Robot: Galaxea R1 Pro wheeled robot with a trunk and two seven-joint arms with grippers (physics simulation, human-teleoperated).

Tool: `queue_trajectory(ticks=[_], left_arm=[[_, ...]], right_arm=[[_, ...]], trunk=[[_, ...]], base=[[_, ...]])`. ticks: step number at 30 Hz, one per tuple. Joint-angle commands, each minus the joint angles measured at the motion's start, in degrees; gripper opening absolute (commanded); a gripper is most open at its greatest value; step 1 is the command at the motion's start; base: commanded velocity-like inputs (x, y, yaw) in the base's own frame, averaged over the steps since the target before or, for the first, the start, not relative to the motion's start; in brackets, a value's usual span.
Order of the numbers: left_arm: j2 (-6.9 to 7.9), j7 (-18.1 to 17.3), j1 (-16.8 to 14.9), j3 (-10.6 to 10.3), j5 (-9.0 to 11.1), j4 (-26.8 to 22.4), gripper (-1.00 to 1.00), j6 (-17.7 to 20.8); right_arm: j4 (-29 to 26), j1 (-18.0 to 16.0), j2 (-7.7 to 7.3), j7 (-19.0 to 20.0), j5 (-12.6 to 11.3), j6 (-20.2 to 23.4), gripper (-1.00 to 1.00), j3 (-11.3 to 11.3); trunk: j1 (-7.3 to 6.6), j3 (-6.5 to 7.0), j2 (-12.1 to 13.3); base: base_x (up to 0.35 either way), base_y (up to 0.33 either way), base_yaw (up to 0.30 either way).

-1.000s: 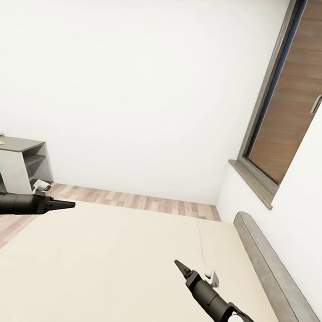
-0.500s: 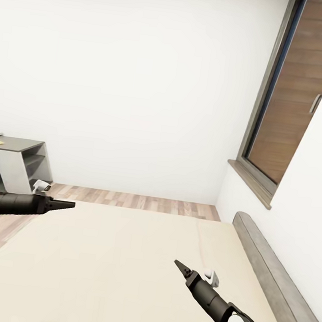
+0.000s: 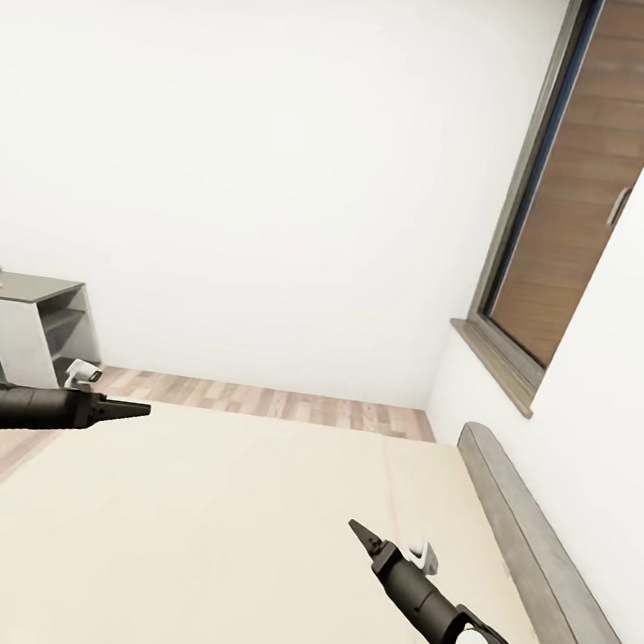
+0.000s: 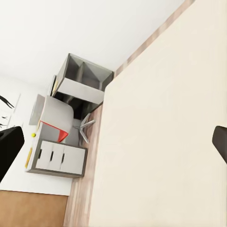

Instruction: Put all the toys in the child's room - the three board games (two on the bed and one on the table), the two jigsaw puzzles on the table, and the tennis ball on the table - inside the toy box on the table in the child's room.

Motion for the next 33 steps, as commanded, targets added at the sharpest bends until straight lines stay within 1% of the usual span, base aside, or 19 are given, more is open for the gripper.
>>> queue_trajectory(ticks=[1,7,21,27,33], left_arm=[[0.01,-0.2,0.0,0.0,0.0,0.0,1.0,0.6],[0.01,-0.2,-0.1,0.0,0.0,0.0,1.0,0.6],[0.01,-0.2,0.0,0.0,0.0,0.0,1.0,0.6],[0.01,-0.2,0.0,0.0,0.0,0.0,1.0,0.6],[0.01,-0.2,0.0,0.0,0.0,0.0,1.0,0.6]], right_arm=[[0.0,0.0,0.03,0.1,-0.2,0.4,1.0,-0.1],[0.0,0.0,0.02,0.1,-0.2,0.4,1.0,-0.1],[0.0,0.0,0.09,0.0,-0.2,0.4,1.0,-0.1],[0.0,0.0,0.07,0.0,-0.2,0.4,1.0,-0.1],[0.0,0.0,0.09,0.0,-0.2,0.4,1.0,-0.1]], trunk=[[0.02,-0.03,0.0],[0.02,-0.03,0.0],[0.02,-0.03,0.0],[0.02,-0.03,0.0],[0.02,-0.03,0.0]], base=[[0.0,-0.115,0.0],[0.0,-0.174,0.0],[0.0,-0.022,0.0],[-0.038,-0.148,0.0],[-0.012,-0.048,0.0]])
